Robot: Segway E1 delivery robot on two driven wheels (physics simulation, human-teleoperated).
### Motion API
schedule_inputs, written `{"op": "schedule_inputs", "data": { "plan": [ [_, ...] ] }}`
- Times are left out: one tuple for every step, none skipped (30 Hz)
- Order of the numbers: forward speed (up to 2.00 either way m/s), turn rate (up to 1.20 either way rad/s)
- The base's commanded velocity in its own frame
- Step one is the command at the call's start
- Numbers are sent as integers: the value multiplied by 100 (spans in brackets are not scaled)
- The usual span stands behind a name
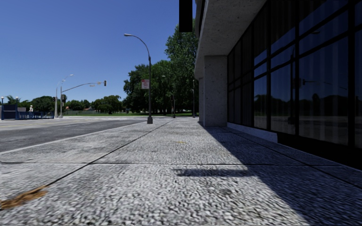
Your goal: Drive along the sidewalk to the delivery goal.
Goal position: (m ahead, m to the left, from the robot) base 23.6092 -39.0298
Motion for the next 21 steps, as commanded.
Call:
{"op": "schedule_inputs", "data": {
  "plan": [
    [200,0],
    [200,0],
    [200,0],
    [200,0],
    [200,0],
    [200,0],
    [200,0],
    [200,0],
    [200,0],
    [200,0],
    [200,0],
    [200,0],
    [200,0],
    [200,0],
    [200,0],
    [200,0],
    [200,0],
    [200,0],
    [200,0],
    [200,0],
    [200,0]
  ]
}}
